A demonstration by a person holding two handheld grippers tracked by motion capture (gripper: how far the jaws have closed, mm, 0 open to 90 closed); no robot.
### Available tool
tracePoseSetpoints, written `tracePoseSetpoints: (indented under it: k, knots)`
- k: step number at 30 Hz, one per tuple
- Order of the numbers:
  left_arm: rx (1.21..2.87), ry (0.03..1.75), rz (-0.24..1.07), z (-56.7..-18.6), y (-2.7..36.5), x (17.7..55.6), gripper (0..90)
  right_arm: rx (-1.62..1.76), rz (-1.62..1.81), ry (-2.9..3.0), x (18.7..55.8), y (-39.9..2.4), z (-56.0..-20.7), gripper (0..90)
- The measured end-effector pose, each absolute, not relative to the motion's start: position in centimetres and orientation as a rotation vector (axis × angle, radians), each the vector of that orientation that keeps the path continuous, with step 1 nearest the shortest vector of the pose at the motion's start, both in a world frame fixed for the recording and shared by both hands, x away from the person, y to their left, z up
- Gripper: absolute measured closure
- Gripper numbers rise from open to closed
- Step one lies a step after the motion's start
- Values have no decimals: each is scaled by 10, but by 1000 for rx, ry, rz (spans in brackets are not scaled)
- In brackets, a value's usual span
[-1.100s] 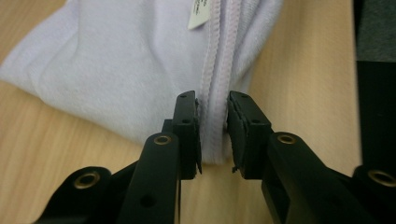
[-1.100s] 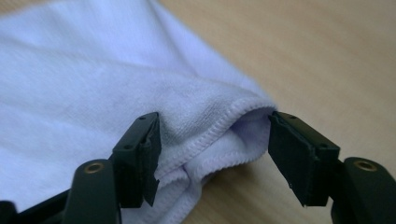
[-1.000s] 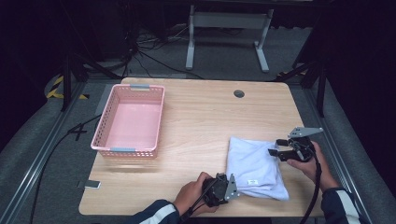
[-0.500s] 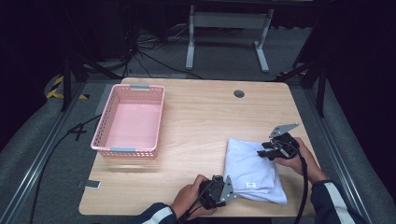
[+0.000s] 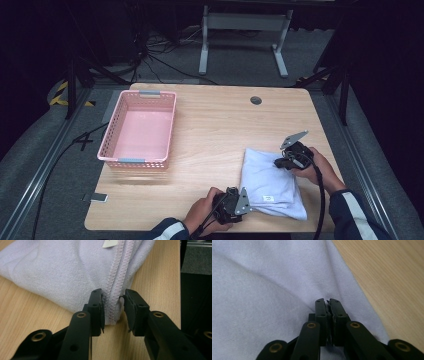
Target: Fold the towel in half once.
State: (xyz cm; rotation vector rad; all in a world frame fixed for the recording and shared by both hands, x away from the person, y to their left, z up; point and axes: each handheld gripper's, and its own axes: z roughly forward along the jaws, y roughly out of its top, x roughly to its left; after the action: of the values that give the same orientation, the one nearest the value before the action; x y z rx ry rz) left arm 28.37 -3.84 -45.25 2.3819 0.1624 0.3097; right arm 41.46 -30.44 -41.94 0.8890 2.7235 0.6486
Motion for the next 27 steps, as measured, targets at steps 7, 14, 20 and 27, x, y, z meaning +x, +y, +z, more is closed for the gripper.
tracePoseSetpoints:
  k: [7,14,20,27]
  knots:
    - [2357,203,273,-453,-37,285,649,852,753,2585,417,-300,-397,880]
    - [2315,321,257,-457,-35,288,287,953,731,2484,418,-315,-416,579]
    - [2265,430,192,-459,-27,301,191,1061,1009,2356,393,-348,-397,330]
    - [2314,436,138,-473,-39,308,171,1251,967,2426,400,-358,-432,159]
